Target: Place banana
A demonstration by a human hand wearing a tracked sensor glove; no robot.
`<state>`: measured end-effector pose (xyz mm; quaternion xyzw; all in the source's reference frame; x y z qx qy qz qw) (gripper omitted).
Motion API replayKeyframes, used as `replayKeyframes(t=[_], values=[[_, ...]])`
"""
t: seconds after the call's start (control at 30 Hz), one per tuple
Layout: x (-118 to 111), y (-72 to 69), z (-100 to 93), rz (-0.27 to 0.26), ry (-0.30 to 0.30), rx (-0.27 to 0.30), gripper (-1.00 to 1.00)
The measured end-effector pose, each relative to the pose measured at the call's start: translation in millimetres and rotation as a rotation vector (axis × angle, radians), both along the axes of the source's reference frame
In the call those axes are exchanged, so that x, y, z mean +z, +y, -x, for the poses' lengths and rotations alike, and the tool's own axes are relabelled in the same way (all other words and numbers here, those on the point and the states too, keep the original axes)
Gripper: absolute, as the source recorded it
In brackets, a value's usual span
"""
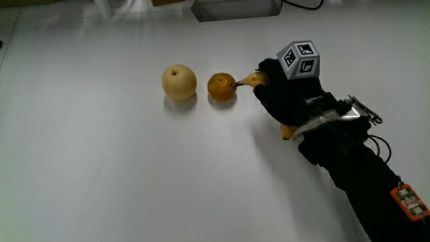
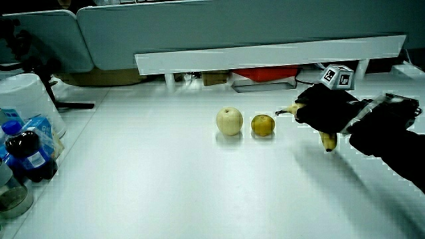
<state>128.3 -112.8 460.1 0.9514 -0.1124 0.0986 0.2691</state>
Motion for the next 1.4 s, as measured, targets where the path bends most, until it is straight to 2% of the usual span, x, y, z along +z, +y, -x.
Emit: replayKeyframes(t=[0.07,0.23,0.27,0.37,0.43,0.5,0.57,0.67,0.77,0.8,0.9,1.0,1.03,1.07,1.1,1.2,1.23,1.27,1.3,1.4], values=[[6.7,-1.9,-6.8,0.009,0.019,0.053,0.00],[20.9,2.2,-15.7,0.008,0.066,0.108,0.00],[21.5,2.4,-16.1,0.021,0.050,0.104,0.00],[29.8,3.8,-21.5,0.015,0.095,0.132,0.00],[38.1,4.6,-25.1,0.040,0.100,0.152,0.00],[41.4,6.6,-27.1,0.043,0.092,0.166,0.00],[43.6,8.9,-26.4,0.034,0.097,0.172,0.00],[49.6,12.2,-26.1,0.010,0.138,0.196,0.00],[57.2,15.6,-29.2,0.027,0.136,0.223,0.00],[56.8,16.6,-29.6,0.012,0.144,0.231,0.00],[61.0,17.7,-31.6,0.024,0.143,0.252,0.00],[68.9,19.3,-35.3,0.035,0.160,0.263,0.00],[68.5,20.5,-35.6,0.044,0.147,0.265,0.00],[65.6,21.3,-34.8,0.028,0.150,0.264,0.00],[66.3,20.9,-33.7,0.033,0.140,0.258,0.00],[66.9,20.8,-27.0,0.046,0.161,0.236,0.00],[67.7,20.9,-25.3,0.040,0.176,0.231,0.00],[71.7,20.6,-24.1,0.058,0.190,0.228,0.00],[67.4,21.6,-20.4,0.037,0.212,0.208,0.00],[76.3,22.8,-19.7,0.048,0.276,0.188,0.00]])
